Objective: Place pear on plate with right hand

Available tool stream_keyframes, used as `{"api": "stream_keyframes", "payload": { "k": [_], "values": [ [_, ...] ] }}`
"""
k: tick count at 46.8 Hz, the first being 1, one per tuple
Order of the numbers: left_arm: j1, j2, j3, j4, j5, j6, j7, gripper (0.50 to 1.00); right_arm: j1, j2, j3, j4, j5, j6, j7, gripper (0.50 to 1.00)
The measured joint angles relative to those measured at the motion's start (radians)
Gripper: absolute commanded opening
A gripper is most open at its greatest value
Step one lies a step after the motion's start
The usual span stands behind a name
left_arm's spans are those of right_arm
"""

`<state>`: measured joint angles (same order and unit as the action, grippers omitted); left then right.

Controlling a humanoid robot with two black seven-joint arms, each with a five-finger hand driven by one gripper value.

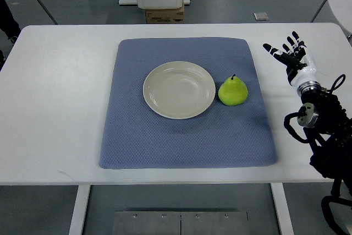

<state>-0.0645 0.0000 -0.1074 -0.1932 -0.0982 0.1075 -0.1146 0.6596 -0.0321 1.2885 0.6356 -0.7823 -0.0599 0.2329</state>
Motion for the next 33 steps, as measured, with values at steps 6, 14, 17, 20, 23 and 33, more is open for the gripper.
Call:
{"api": "stream_keyframes", "payload": {
  "k": [6, 14, 17, 20, 23, 33],
  "values": [
    [-0.002, 0.0, 0.0, -0.001, 0.0, -0.001, 0.0, 1.0, 0.0, 0.0, 0.0, 0.0, 0.006, 0.0, 0.0, 1.0],
    [-0.002, 0.0, 0.0, -0.001, 0.0, -0.001, 0.0, 1.0, 0.0, -0.001, -0.004, 0.0, 0.02, 0.0, 0.0, 1.0],
    [0.0, 0.0, 0.0, -0.001, 0.0, -0.001, 0.0, 1.0, 0.0, -0.002, -0.008, 0.001, 0.02, 0.0, 0.0, 1.0],
    [0.007, 0.0, 0.0, 0.0, 0.0, 0.0, -0.001, 1.0, 0.0, -0.003, -0.009, 0.001, 0.02, 0.001, 0.0, 1.0],
    [0.015, 0.0, 0.0, 0.0, 0.0, 0.0, 0.0, 1.0, 0.001, -0.005, -0.009, 0.001, 0.02, 0.001, 0.0, 1.0],
    [0.019, 0.0, 0.0, 0.0, 0.0, 0.0, -0.001, 1.0, 0.001, -0.014, -0.016, 0.002, 0.041, 0.003, 0.002, 1.0]
  ]
}}
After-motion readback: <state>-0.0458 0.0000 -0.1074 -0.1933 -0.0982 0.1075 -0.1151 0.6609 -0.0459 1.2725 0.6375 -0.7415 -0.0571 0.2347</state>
